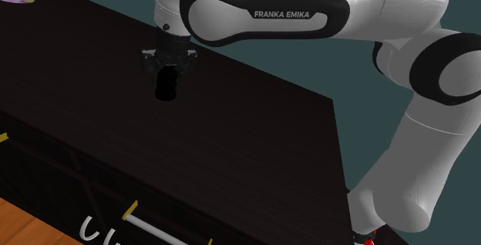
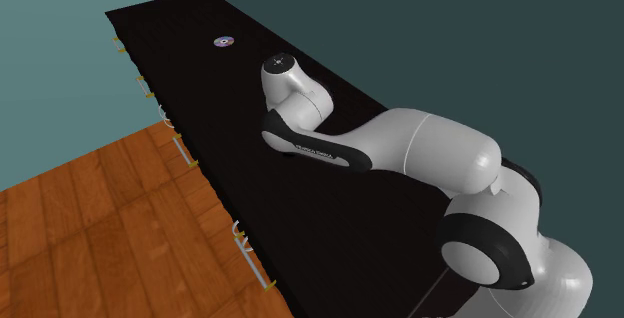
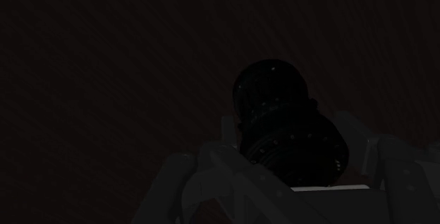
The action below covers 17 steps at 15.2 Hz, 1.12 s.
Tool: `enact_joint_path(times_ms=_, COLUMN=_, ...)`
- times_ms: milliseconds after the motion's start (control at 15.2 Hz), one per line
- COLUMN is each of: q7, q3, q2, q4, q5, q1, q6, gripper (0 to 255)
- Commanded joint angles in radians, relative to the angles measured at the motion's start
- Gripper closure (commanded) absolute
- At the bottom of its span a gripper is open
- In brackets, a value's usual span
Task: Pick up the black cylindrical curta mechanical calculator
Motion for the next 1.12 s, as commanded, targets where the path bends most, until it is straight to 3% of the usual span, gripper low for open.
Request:
enact_joint_path(times_ms=0, q7=0.000, q3=0.000, q2=-0.001, q4=-0.003, q5=0.000, q1=-0.001, q6=0.002, gripper=255)
enact_joint_path(times_ms=528, q7=0.000, q3=0.000, q2=0.001, q4=0.000, q5=0.000, q1=0.000, q6=0.001, gripper=255)
enact_joint_path(times_ms=1056, q7=-0.017, q3=0.004, q2=0.004, q4=0.110, q5=0.006, q1=0.010, q6=-0.105, gripper=255)
